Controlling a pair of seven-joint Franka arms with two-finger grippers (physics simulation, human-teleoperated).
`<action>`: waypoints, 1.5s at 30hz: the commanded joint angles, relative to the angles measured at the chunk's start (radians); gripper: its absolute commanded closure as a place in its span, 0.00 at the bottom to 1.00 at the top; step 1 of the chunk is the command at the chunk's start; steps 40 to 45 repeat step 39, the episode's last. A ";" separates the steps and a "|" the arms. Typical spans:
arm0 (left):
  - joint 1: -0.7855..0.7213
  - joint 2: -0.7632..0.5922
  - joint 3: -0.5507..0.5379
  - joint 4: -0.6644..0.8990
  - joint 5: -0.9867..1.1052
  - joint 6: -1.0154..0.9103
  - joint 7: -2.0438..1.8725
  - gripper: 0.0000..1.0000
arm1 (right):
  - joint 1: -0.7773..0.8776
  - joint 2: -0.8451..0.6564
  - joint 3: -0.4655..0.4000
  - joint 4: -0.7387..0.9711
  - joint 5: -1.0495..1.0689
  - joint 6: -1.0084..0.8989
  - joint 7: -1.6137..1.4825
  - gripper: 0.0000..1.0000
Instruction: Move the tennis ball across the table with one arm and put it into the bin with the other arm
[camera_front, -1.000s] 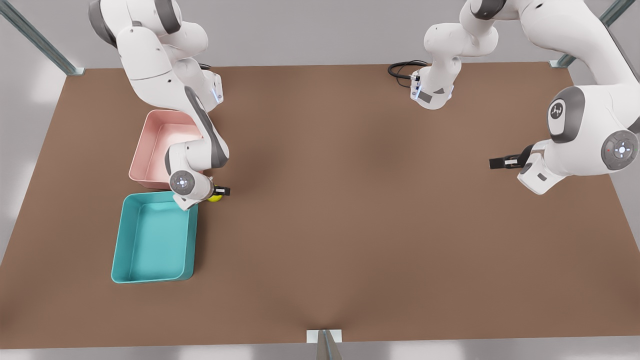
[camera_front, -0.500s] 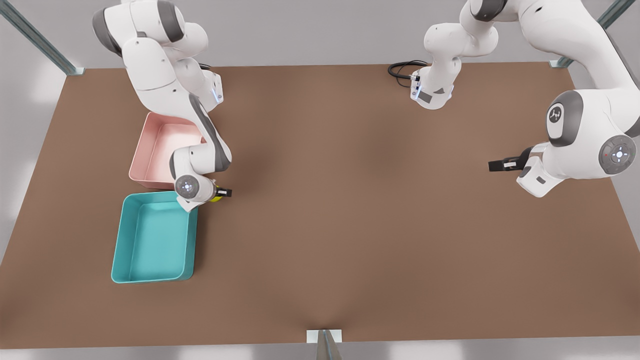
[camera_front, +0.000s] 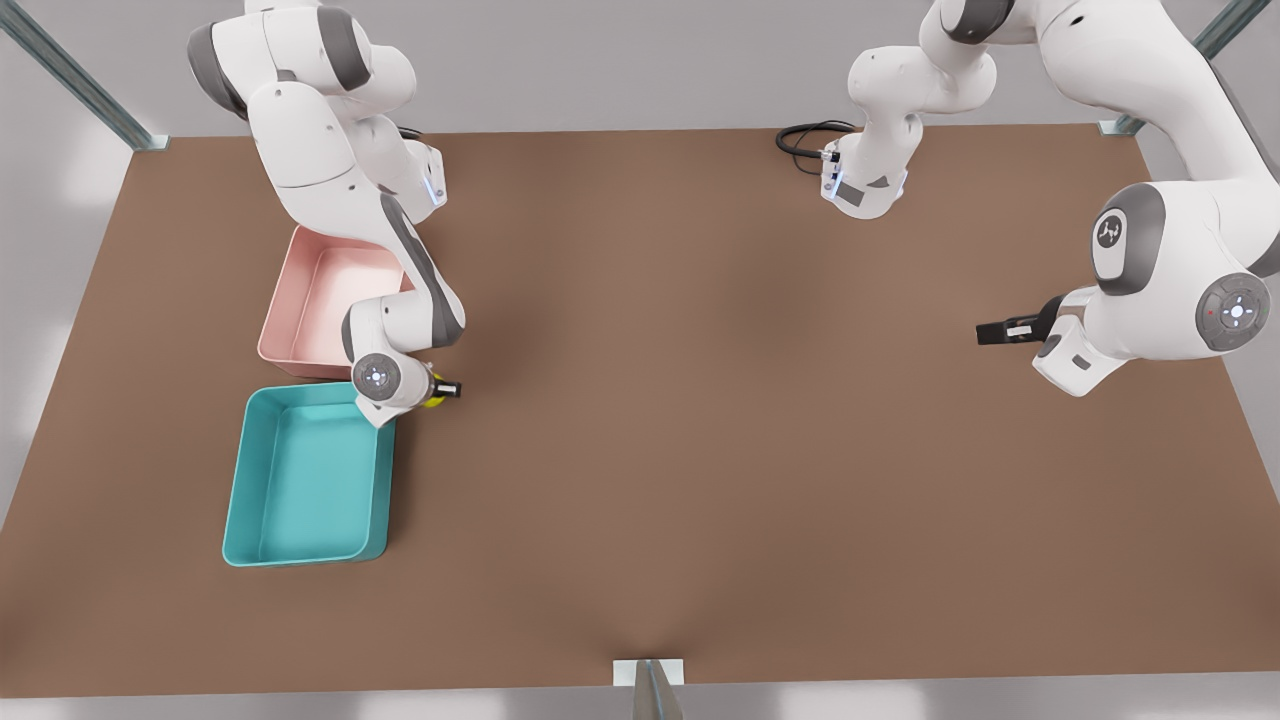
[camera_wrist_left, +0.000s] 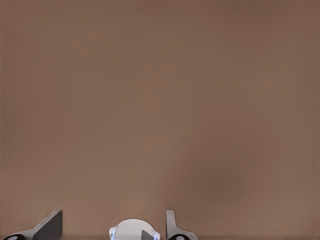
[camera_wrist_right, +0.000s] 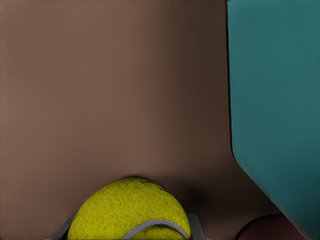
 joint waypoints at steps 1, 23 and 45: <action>0.001 -0.003 0.000 0.000 0.000 -0.002 -0.009 0.00 | 0.000 -0.002 0.001 0.015 -0.012 -0.016 0.009 0.32; 0.000 0.003 0.000 0.007 -0.001 0.006 -0.009 0.00 | -0.300 0.008 -0.020 0.371 -0.053 -0.083 -0.494 0.00; 0.000 0.003 0.000 0.008 -0.001 0.008 -0.009 0.00 | -0.339 -0.361 0.144 0.787 -0.124 -1.090 -0.177 0.00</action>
